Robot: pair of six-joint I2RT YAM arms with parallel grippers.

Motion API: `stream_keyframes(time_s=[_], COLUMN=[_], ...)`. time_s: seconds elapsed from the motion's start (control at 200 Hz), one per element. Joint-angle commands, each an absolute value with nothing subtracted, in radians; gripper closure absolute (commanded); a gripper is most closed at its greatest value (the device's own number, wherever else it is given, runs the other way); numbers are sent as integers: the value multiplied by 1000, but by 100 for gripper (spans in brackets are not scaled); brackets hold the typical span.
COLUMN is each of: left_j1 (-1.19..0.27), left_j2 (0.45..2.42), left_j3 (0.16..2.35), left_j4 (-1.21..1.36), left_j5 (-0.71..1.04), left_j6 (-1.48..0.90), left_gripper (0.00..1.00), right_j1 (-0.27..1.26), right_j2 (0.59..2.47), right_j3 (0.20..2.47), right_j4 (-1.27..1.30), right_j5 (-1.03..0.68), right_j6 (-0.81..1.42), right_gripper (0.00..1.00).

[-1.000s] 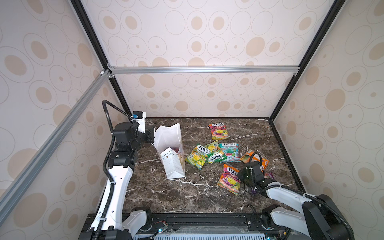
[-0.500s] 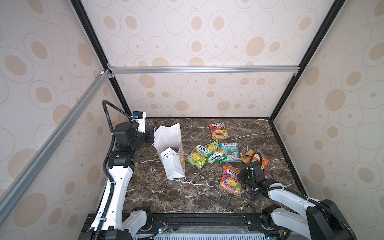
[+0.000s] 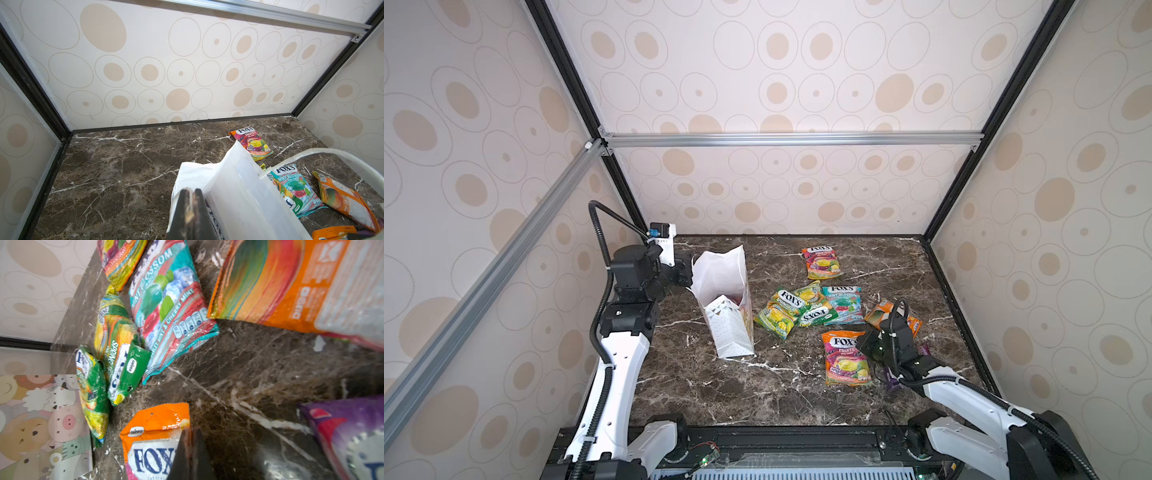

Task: Place the snacks into the paper bag
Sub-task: 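Close the right gripper on the Fox's Fruits packet and lift it, then carry the Fox's Fruits packet with the right gripper above the bag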

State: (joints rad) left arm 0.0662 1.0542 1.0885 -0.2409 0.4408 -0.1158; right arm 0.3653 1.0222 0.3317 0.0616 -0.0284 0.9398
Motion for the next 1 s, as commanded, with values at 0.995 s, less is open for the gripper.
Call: stream_keyframes(time_s=[0.995], left_j1=[74], left_j2=[1009], left_j3=[1076], left_j4=[-226], left_j5=[409], left_j6=[-107], left_gripper=[100], right_j1=[447], right_j2=[1005], right_j3=[680], right_j4=[72], right_j5=[-327], right_j6=[573], right_gripper=[100])
